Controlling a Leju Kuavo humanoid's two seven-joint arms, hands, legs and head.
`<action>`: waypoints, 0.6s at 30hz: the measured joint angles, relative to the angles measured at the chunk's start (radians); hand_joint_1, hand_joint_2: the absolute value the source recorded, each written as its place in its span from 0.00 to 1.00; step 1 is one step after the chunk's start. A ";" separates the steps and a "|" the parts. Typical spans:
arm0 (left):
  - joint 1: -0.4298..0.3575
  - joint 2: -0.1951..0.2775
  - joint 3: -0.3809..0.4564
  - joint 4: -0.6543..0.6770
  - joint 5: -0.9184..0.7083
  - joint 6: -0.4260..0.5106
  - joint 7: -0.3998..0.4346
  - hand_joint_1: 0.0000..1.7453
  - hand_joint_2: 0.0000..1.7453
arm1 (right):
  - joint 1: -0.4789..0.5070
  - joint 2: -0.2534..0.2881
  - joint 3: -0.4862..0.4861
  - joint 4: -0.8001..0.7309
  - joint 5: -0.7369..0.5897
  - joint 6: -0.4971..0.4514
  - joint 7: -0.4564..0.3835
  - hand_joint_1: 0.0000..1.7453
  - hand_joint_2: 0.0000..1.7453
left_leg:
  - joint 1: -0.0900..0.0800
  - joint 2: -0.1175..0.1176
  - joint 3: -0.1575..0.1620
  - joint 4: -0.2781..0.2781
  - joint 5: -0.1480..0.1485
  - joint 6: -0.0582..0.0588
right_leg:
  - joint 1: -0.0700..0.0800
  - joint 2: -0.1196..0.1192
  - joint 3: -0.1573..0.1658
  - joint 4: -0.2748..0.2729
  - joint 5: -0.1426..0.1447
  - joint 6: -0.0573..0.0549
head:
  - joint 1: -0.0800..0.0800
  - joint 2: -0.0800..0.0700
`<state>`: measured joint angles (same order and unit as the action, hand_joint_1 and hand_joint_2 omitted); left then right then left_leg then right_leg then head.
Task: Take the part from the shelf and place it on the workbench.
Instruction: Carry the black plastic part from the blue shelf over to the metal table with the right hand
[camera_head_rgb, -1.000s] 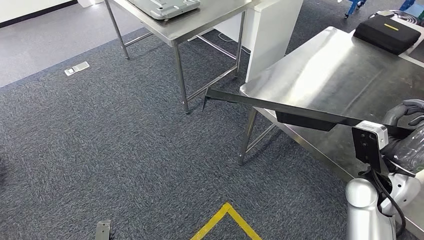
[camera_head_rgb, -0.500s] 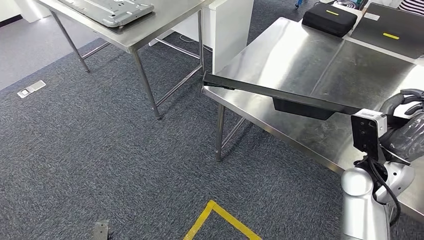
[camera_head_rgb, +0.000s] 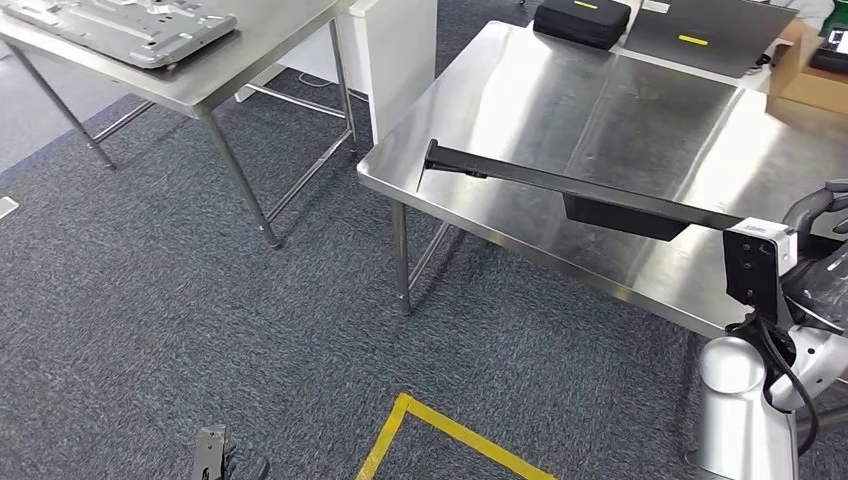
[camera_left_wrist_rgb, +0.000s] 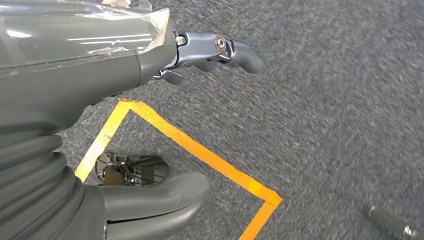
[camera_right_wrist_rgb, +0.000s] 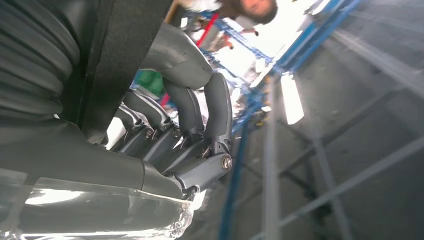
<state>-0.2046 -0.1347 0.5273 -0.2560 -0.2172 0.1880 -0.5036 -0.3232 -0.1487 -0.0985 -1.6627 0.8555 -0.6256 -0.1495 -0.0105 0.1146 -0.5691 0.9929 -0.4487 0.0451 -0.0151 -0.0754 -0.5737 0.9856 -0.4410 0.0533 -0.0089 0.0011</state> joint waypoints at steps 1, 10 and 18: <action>-0.001 0.000 0.000 0.000 0.000 -0.001 -0.001 0.00 1.00 | 0.000 0.000 0.000 0.002 0.000 0.000 0.000 1.00 1.00 | 0.000 0.011 0.001 0.000 0.000 -0.005 | 0.001 0.015 -0.001 0.000 0.004 -0.008 | -0.001 0.000; 0.000 0.002 0.000 -0.001 0.017 -0.001 -0.008 0.00 1.00 | -0.007 0.015 0.002 0.033 -0.019 0.000 -0.002 1.00 1.00 | 0.014 -0.114 -0.126 0.264 -0.121 -0.028 | -0.002 0.128 -0.015 -0.003 0.023 -0.042 | -0.014 0.000; -0.001 0.006 0.000 -0.001 0.025 -0.001 -0.010 0.00 1.00 | -0.017 0.034 0.002 0.068 -0.024 0.000 -0.009 1.00 1.00 | 0.013 -0.174 0.004 -0.003 0.002 0.009 | -0.007 0.201 -0.038 0.003 0.035 -0.014 | -0.015 0.000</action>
<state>-0.2055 -0.1285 0.5276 -0.2567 -0.1927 0.1867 -0.5135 -0.3398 -0.1145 -0.0965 -1.5950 0.8312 -0.6256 -0.1587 0.0024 -0.0591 -0.5646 0.9899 -0.4463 0.0545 -0.0220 0.1261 -0.6116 0.9884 -0.4057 0.0391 -0.0238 0.0011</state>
